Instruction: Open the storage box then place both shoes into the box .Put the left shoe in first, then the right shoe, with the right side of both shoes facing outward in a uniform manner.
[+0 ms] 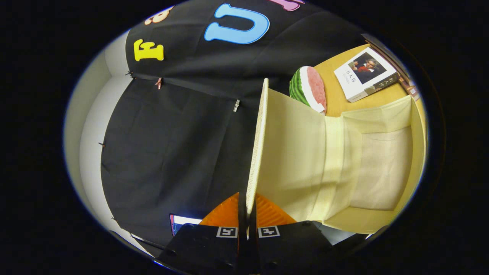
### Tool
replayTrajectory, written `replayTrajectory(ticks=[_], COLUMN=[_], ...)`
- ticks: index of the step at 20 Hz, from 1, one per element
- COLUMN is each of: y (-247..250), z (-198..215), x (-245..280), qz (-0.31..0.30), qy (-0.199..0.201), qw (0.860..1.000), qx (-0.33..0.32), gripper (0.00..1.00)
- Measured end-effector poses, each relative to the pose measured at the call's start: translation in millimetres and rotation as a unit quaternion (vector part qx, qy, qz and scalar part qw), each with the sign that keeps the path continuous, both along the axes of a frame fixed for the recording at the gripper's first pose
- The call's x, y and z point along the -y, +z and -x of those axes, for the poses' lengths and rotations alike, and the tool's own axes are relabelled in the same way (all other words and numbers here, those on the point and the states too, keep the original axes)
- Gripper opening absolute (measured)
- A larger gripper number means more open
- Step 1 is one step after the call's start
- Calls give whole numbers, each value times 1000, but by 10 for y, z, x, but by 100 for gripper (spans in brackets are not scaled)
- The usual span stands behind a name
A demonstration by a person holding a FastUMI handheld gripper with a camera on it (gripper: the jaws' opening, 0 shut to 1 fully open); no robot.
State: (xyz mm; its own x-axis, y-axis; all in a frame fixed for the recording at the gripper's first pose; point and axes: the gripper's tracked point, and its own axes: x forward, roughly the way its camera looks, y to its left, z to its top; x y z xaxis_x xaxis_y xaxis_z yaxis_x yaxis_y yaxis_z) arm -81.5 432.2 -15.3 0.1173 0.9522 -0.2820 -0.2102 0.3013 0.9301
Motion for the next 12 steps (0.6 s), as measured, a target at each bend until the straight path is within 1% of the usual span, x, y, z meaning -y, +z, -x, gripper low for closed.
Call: replayTrajectory(ticks=[2,5,9,10,11,12], y=[-43,-131,-172,-199,-190,-230], z=[42,90,67,5,-70,-147], x=[-241,-471,-647,-665,-552,-558], qz=[10,35,49,56,62,67], qy=[5,15,5,-7,-15,-23], qw=[1000,999,998,998,996,995], qx=[4,26,29,41,55,70], gripper=[5,5,6,11,19,45])
